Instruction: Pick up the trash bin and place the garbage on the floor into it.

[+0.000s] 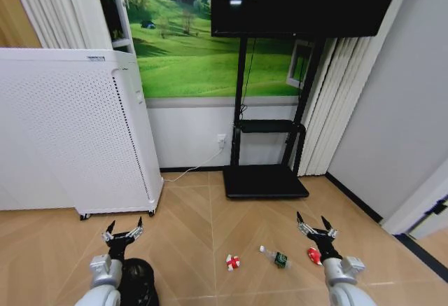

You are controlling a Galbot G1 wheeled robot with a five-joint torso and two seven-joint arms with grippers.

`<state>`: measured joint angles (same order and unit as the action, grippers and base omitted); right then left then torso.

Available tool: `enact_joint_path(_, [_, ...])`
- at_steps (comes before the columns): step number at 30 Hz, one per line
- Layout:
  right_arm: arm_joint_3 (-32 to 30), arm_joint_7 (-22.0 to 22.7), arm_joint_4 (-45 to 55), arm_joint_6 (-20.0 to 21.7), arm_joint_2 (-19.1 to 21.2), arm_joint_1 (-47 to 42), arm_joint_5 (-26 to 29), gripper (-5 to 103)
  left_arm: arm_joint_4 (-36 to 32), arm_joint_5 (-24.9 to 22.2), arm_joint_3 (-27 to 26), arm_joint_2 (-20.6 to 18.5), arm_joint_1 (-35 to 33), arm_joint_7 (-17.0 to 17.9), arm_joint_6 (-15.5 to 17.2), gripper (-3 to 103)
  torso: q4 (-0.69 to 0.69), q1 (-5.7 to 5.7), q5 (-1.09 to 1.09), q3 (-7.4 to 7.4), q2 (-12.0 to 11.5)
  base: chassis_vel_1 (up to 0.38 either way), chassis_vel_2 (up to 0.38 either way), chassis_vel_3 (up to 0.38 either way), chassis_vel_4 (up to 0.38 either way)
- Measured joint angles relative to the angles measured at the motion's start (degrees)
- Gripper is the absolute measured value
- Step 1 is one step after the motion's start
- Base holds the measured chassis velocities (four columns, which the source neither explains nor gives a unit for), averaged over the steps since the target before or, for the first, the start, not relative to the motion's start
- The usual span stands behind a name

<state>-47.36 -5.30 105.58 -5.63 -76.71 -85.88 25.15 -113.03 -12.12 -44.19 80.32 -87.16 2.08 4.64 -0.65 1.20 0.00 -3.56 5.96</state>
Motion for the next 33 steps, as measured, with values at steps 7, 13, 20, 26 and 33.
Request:
enact_joint_path(7, [0.04, 0.0, -0.11, -0.1, 0.07, -0.05, -0.01, 100, -0.86, 2.18, -0.52, -0.8, -0.3, 1.96, 1.99, 100, -0.01, 0.01, 0.0, -0.03, 0.04, 0.0, 0.0, 0.0, 0.0])
enact_joint_path(13, [-0.33, 0.12, -0.41, -0.11, 0.69, 0.31, 0.52, 100, -6.1, 0.3, -3.38, -1.53, -3.64, 7.02, 7.37, 100, 0.0, 0.05, 0.01, -0.15, 0.21, 0.0, 0.0, 0.0, 0.0])
enact_joint_path(20, [-0.58, 1.14, -0.49, 0.02, 1.05, 0.81, 0.9, 100, -12.19, -1.04, -8.86, -6.26, -14.36, 10.44, 9.66, 100, -0.02, 0.09, -0.01, -0.27, 0.37, 0.0, 0.0, 0.0, 0.0])
enact_joint_path(26, [-0.81, 1.8, -0.45, 0.16, 1.98, 1.62, 1.46, 100, -15.12, -2.91, -14.06, -10.64, -21.63, 9.82, 10.55, 100, 0.01, 0.11, -0.01, -0.32, 0.44, 0.0, 0.0, 0.0, 0.0])
enact_joint_path(33, [-1.11, 1.94, -0.6, 0.68, 3.43, 2.81, 3.01, 100, -14.45, -2.38, -17.06, -11.71, -27.26, 7.53, 10.62, 98, 0.0, 0.13, 0.0, -0.38, 0.51, 0.0, 0.0, 0.0, 0.0])
